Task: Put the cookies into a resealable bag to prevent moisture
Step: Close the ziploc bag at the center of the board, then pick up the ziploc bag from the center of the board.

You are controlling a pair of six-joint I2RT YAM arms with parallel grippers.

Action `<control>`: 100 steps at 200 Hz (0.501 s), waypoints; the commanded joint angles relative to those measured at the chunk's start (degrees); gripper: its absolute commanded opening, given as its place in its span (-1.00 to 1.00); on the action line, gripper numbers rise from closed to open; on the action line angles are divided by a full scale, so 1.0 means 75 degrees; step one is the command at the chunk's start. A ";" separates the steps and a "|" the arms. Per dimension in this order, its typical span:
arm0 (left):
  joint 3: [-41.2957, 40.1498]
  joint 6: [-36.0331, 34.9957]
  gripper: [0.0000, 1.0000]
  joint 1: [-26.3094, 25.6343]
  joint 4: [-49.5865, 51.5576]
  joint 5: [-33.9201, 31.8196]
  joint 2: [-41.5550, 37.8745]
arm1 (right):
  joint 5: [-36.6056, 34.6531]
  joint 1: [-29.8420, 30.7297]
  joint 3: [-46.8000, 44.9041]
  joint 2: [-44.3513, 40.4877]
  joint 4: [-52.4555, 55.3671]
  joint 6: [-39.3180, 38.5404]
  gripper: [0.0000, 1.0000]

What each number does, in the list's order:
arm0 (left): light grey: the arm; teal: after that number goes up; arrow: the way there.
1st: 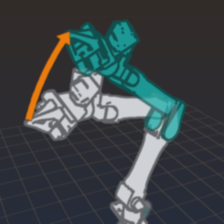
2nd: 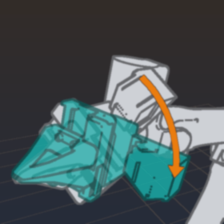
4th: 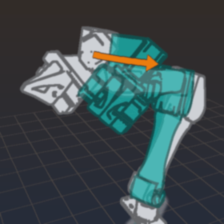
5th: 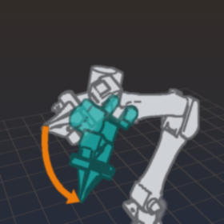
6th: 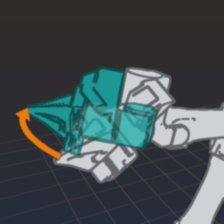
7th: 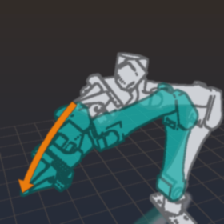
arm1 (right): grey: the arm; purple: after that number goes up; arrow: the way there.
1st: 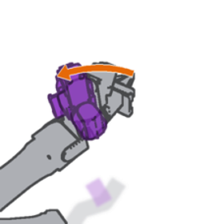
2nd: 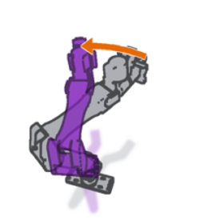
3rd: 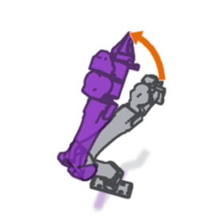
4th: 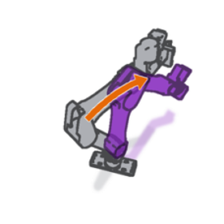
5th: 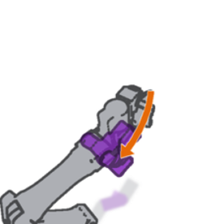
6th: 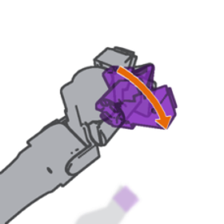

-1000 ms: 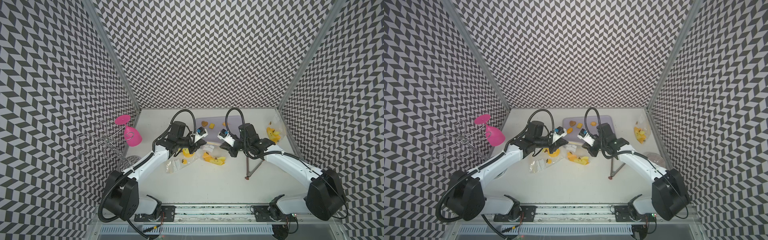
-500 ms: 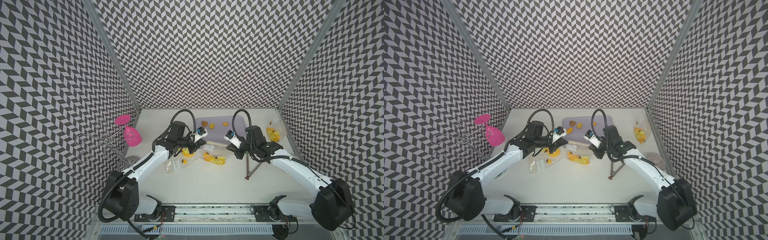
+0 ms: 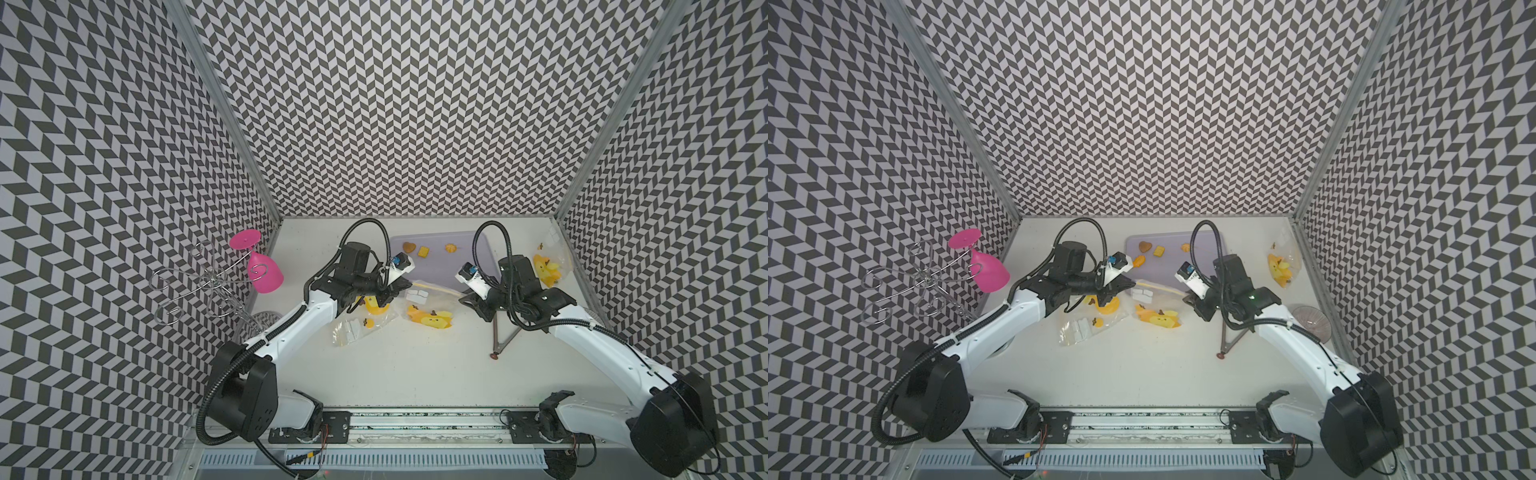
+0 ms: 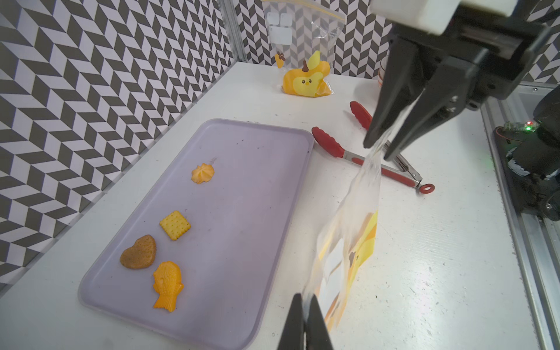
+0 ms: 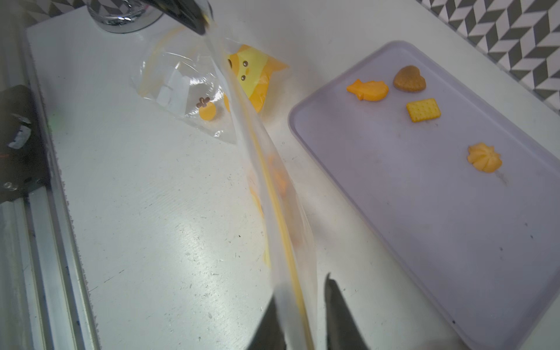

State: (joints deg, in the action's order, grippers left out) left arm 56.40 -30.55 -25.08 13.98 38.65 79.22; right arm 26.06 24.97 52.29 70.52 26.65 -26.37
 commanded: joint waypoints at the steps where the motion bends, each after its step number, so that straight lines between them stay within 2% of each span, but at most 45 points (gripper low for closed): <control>1: 0.0198 -0.0029 -1.00 0.0032 -0.0057 0.0105 -0.0111 | 0.1116 0.0180 0.0592 0.0479 -0.0938 -0.0254 0.26; 32: 0.0202 -0.0021 -1.00 0.0021 -0.0037 0.0111 -0.0123 | 0.1361 0.0682 0.1620 0.1659 -0.0511 -0.0714 0.26; 46: 0.0226 -0.0012 -1.00 0.0026 -0.0018 0.0096 -0.0111 | 0.1413 0.0812 0.1915 0.2035 -0.0264 -0.0790 0.11; 50: 0.0240 -0.0006 -1.00 0.0026 -0.0007 0.0096 -0.0110 | 0.1428 0.0824 0.1966 0.2108 -0.0199 -0.0797 0.03; 56: 0.0246 0.0005 -1.00 0.0026 -0.0009 0.0090 -0.0126 | 0.1444 0.0835 0.2038 0.2190 -0.0089 -0.0803 -0.18; 67: 0.0249 0.0095 -1.00 0.0018 -0.0068 0.0047 -0.0137 | 0.1270 0.0836 0.2156 0.2246 0.0097 -0.0703 -0.98; 74: 0.0244 0.0411 -0.99 0.0030 -0.0240 -0.0215 -0.0144 | 0.1164 0.0803 0.2202 0.2181 0.0130 -0.0541 -1.00; 79: 0.0244 0.0841 -0.67 0.0059 -0.0475 -0.0563 -0.0145 | 0.1140 0.0740 0.2175 0.2062 0.0041 -0.0406 -1.00; 87: 0.0318 0.1640 0.00 0.0126 -0.0782 -0.1162 -0.0136 | 0.1103 0.0559 0.2020 0.1769 -0.0403 0.0008 -1.00; 97: 0.0491 0.2555 0.79 0.0323 -0.0976 -0.1700 -0.0145 | 0.0879 0.0185 0.1697 0.1259 -0.1255 0.0901 -1.00; 100: 0.0537 0.2853 0.96 0.0394 -0.1010 -0.1838 -0.0154 | 0.0772 0.0041 0.1578 0.1069 -0.1540 0.1209 -1.00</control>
State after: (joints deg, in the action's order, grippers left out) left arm 56.58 -24.14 -24.86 11.99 34.74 79.22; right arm 33.78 30.04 66.48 86.43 25.67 -27.59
